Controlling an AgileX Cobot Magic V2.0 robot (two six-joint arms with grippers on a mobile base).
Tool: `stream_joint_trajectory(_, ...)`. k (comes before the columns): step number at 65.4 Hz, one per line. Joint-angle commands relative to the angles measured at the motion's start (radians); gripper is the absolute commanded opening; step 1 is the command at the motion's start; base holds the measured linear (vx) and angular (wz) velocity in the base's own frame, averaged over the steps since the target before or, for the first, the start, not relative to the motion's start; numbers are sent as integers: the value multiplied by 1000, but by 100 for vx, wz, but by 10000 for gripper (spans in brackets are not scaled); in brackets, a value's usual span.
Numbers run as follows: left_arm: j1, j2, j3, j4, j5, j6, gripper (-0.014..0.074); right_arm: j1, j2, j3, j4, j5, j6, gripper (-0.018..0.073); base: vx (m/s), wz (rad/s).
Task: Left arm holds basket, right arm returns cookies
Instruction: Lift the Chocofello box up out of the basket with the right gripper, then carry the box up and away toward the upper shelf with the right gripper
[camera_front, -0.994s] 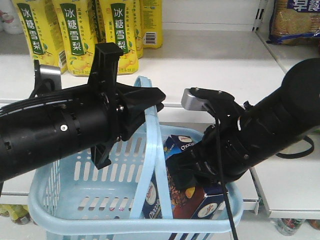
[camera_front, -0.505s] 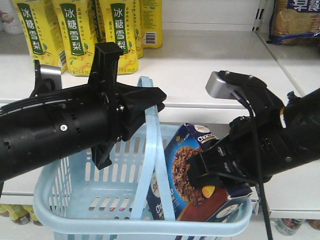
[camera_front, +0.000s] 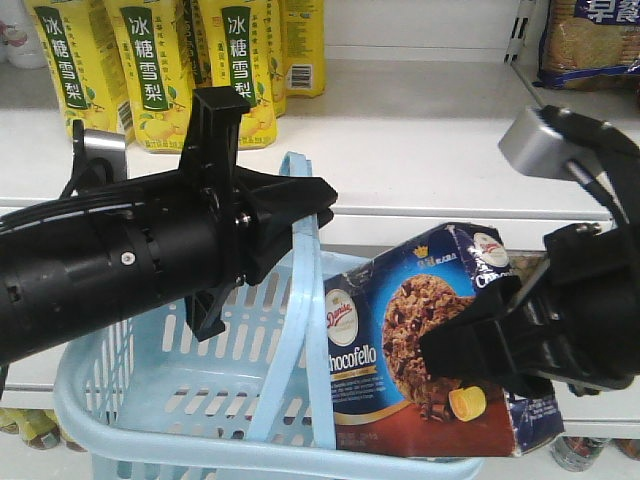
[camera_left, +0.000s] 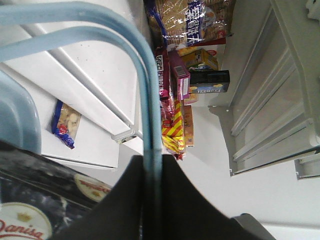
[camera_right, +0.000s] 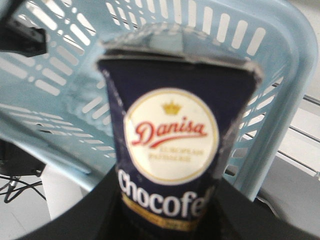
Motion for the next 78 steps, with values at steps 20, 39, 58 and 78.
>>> stream_joint_trajectory(20,6,-30,-44,-19,-45,32,-3,-2,-122,-28,-6,-80,37,-9,0,0)
stream_joint_trajectory(39,6,-30,-44,-19,-45,32,-3,-2,-174,-28,-108,-172,87,-9,0,0)
stream_joint_trajectory(58,6,-30,-44,-19,-45,32,-3,-2,-203,-31,-221,-295,130,-7,0,0)
stream_joint_trajectory(78,6,-30,-44,-19,-45,32,-3,-2,-205,-31,-373,-492,179,-6,0,0)
